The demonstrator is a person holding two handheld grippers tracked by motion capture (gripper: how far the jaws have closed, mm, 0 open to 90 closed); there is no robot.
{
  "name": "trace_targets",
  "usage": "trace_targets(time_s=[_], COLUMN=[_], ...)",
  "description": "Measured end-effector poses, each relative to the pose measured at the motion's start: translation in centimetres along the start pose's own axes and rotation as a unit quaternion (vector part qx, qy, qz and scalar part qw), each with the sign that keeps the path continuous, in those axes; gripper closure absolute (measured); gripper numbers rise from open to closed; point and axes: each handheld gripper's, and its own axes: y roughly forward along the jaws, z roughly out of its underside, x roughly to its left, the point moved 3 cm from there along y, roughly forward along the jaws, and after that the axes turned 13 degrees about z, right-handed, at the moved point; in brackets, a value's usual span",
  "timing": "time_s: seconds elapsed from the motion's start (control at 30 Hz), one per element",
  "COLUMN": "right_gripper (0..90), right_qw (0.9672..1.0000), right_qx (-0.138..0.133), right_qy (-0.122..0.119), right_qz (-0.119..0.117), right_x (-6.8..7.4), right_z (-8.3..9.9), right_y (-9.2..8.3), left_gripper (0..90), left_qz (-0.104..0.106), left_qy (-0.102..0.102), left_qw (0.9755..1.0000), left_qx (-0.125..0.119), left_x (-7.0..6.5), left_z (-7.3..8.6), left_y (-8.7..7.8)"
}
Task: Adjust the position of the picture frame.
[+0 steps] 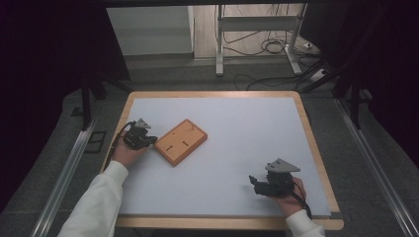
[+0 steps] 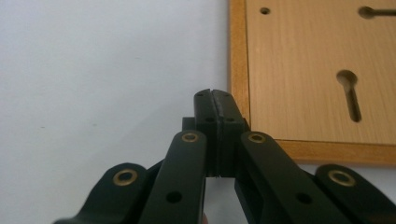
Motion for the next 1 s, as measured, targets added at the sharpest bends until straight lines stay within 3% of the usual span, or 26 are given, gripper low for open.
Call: trace_targets(time_s=[0.27,0.47,0.9,1.0], right_gripper=[19.0,18.9,18.8,18.8], right_qw=[1.0,1.0,1.0,1.0], right_qx=[0.004,0.004,0.004,0.004], right_qy=[0.0,-0.001,-0.002,-0.003], right_qz=[0.0,-0.001,-0.002,-0.003], right_x=[0.0,0.0,0.1,0.2], right_z=[0.0,0.1,0.0,-0.1], right_y=[0.1,0.1,0.1,0.1], left_gripper=[89.8,89.9,89.8,89.8], left_qz=[0.019,0.03,0.063,0.066], left_qy=[0.013,0.007,0.022,0.038], left_qw=[0.9997,0.9994,0.9975,0.9968], left_qx=[-0.011,-0.016,-0.022,-0.026], left_x=[-1.6,-2.0,-4.9,-5.9], left_z=[0.0,0.3,0.4,0.1], left_y=[0.1,0.2,0.7,0.8])
